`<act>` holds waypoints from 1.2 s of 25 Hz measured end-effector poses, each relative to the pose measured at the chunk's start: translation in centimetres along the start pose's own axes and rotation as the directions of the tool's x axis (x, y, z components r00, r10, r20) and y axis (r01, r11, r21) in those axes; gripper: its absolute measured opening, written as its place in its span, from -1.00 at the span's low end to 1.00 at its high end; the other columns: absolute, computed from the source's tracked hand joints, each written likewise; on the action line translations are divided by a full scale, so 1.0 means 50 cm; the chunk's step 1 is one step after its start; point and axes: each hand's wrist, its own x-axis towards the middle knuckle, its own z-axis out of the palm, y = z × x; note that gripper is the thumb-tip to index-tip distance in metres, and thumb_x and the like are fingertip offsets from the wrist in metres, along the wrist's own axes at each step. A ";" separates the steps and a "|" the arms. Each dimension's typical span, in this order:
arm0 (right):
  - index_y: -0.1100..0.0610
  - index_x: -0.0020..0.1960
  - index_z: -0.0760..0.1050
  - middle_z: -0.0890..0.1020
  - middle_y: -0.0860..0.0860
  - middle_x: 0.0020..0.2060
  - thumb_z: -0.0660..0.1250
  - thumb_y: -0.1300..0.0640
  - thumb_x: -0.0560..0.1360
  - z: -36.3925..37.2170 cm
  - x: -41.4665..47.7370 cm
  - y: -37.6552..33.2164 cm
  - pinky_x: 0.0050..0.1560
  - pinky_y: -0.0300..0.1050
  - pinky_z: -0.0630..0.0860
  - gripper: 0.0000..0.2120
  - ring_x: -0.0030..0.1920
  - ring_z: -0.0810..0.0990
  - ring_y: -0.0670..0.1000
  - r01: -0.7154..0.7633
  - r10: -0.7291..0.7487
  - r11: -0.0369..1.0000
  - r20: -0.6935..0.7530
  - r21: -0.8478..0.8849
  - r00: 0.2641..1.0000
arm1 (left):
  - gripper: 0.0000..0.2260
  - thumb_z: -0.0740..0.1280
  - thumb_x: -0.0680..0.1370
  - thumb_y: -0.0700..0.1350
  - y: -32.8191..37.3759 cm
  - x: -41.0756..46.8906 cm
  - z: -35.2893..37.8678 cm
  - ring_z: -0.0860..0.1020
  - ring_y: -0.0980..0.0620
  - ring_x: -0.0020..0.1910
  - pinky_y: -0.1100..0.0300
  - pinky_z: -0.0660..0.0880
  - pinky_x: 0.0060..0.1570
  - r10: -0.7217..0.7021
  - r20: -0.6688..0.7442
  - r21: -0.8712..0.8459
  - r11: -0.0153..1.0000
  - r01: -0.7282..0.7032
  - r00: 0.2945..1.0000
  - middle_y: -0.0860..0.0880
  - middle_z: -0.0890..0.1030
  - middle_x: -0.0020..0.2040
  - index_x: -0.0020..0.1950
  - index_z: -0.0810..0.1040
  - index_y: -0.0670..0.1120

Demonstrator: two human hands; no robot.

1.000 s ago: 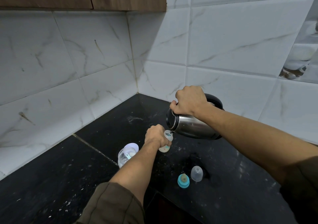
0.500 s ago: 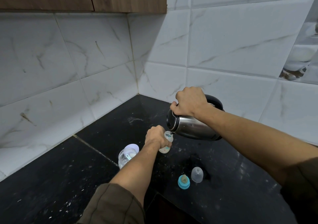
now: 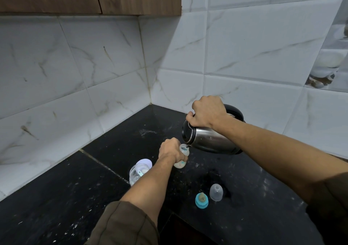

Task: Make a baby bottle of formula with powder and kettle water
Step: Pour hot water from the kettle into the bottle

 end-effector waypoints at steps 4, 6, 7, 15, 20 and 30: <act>0.13 -0.30 0.46 0.40 0.03 -0.45 0.15 -0.11 0.52 0.001 -0.001 0.001 -0.26 -0.11 0.39 -0.63 -0.44 0.35 0.05 0.003 -0.003 1.000 -0.001 -0.004 1.000 | -0.62 0.67 0.31 0.03 0.001 -0.002 0.001 0.65 -0.04 0.02 0.00 0.64 0.06 0.006 -0.003 0.008 1.000 -0.006 1.000 -0.04 0.70 -0.02 0.06 0.70 -0.02; 0.13 -0.29 0.46 0.37 0.02 -0.45 0.16 -0.10 0.51 0.002 -0.002 0.002 -0.25 -0.11 0.39 -0.64 -0.37 0.42 0.11 0.004 -0.004 1.000 -0.002 -0.004 1.000 | -0.63 0.67 0.31 0.03 0.002 -0.004 0.002 0.65 -0.04 0.01 0.02 0.64 0.03 0.005 -0.004 0.010 1.000 -0.005 1.000 -0.03 0.70 -0.02 0.05 0.71 -0.02; 0.13 -0.28 0.47 0.36 0.02 -0.45 0.16 -0.10 0.52 0.002 -0.002 0.002 -0.25 -0.11 0.39 -0.65 -0.36 0.43 0.12 0.005 -0.005 1.000 -0.001 -0.004 1.000 | -0.63 0.67 0.31 0.03 0.002 -0.004 0.002 0.64 -0.04 0.00 0.03 0.63 0.01 0.003 -0.005 0.008 1.000 -0.003 1.000 -0.03 0.69 -0.02 0.04 0.71 -0.01; 0.13 -0.26 0.49 0.39 0.02 -0.44 0.15 -0.10 0.51 -0.001 -0.008 0.008 -0.24 -0.12 0.43 -0.65 -0.35 0.47 0.12 0.000 0.000 1.000 -0.003 -0.004 1.000 | -0.62 0.66 0.32 0.03 0.006 -0.007 0.007 0.65 -0.02 0.02 0.03 0.63 0.06 0.012 -0.008 -0.012 1.000 -0.013 1.000 -0.02 0.71 0.00 0.08 0.71 -0.01; 0.13 -0.25 0.51 0.38 0.03 -0.44 0.15 -0.10 0.51 -0.002 -0.011 0.010 -0.25 -0.12 0.40 -0.64 -0.34 0.47 0.13 -0.001 0.001 1.000 -0.001 -0.005 1.000 | -0.63 0.67 0.30 0.03 0.010 -0.006 0.007 0.65 -0.02 0.00 0.03 0.63 0.05 0.016 -0.017 -0.011 1.000 -0.016 1.000 -0.01 0.71 -0.01 0.05 0.71 0.00; 0.14 -0.27 0.45 0.34 0.03 -0.45 0.17 -0.09 0.52 -0.003 -0.019 0.019 -0.24 -0.10 0.39 -0.66 -0.35 0.43 0.14 0.004 -0.004 1.000 -0.008 0.005 1.000 | -0.59 0.67 0.33 0.03 0.019 -0.004 0.014 0.66 -0.02 0.05 0.01 0.63 0.10 0.021 -0.007 -0.016 1.000 -0.021 1.000 -0.03 0.71 0.03 0.10 0.69 -0.02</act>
